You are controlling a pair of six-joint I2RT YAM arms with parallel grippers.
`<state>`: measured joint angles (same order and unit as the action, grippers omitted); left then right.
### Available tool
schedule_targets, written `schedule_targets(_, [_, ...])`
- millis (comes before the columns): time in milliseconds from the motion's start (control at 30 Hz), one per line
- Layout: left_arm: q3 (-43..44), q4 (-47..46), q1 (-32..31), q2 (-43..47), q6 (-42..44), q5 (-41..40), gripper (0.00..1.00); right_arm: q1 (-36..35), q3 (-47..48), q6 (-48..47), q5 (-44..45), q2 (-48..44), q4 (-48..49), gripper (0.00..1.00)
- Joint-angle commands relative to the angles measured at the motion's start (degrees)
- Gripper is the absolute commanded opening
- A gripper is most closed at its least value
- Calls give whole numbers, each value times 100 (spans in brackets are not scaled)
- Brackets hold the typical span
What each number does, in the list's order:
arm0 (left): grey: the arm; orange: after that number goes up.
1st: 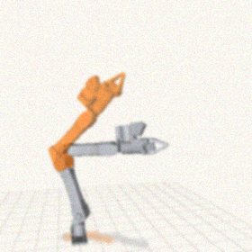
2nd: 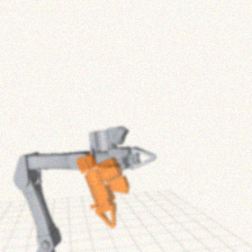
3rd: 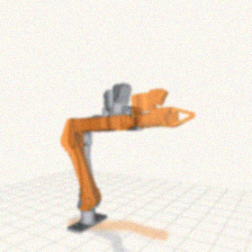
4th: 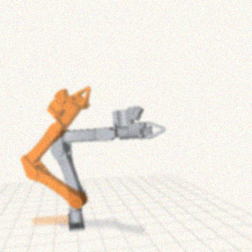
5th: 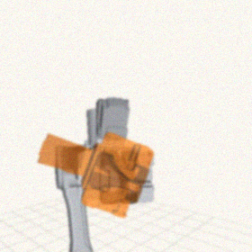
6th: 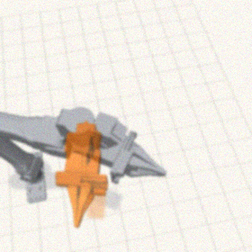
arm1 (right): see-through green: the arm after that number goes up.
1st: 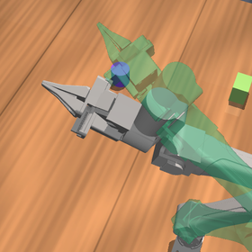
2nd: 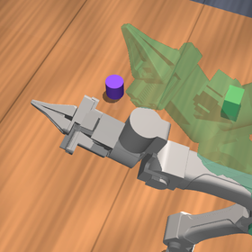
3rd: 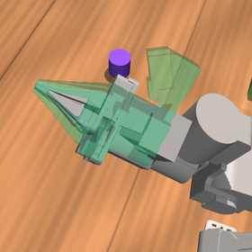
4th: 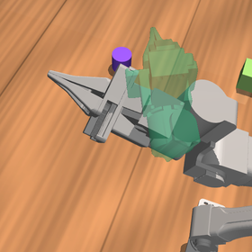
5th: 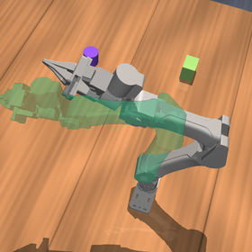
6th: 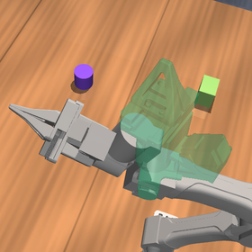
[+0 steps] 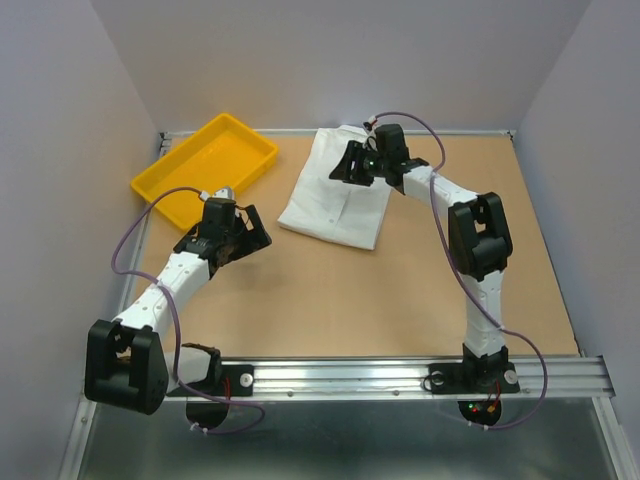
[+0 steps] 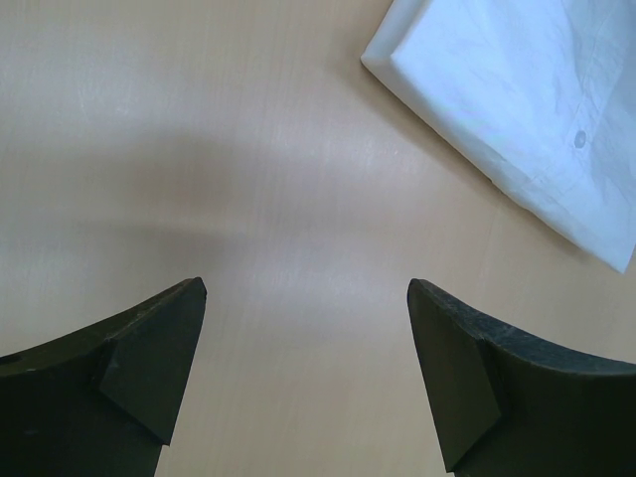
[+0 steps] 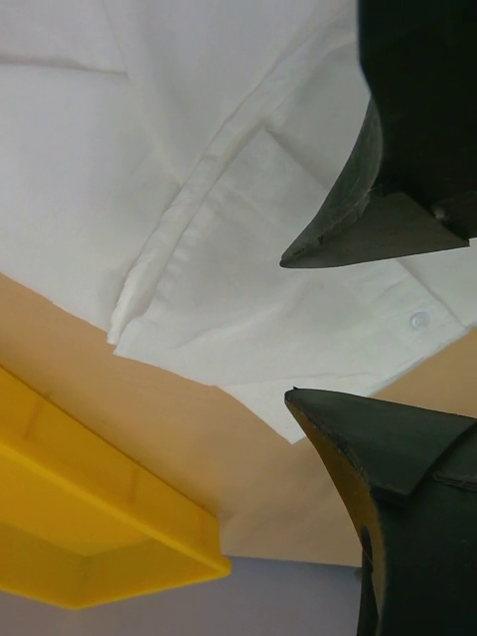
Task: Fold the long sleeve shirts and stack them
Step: Fold the shirt
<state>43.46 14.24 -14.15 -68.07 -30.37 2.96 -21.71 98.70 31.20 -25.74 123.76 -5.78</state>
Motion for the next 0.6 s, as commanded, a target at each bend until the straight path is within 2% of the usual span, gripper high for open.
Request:
schedule_targets(0, [4,-185,-26,31,22,99,94,18,-184,-123,-125,155,191,56])
schedule_targets(167, [83,-290,-26,-118,101,135,94,237,-113,35,50,446,191,51])
schedule_targets(267, [189,-351,-26,-320,163,161,94,422,-359,114,524,368,191,49])
schedule_targets(367, [382,-457,-35,-584,207,178,93,677,-597,44,806,158,191,49])
schedule_targets(567, [1005,-773,-35,-1365,374,196,93,809,-1183,35,658,-739,183,50])
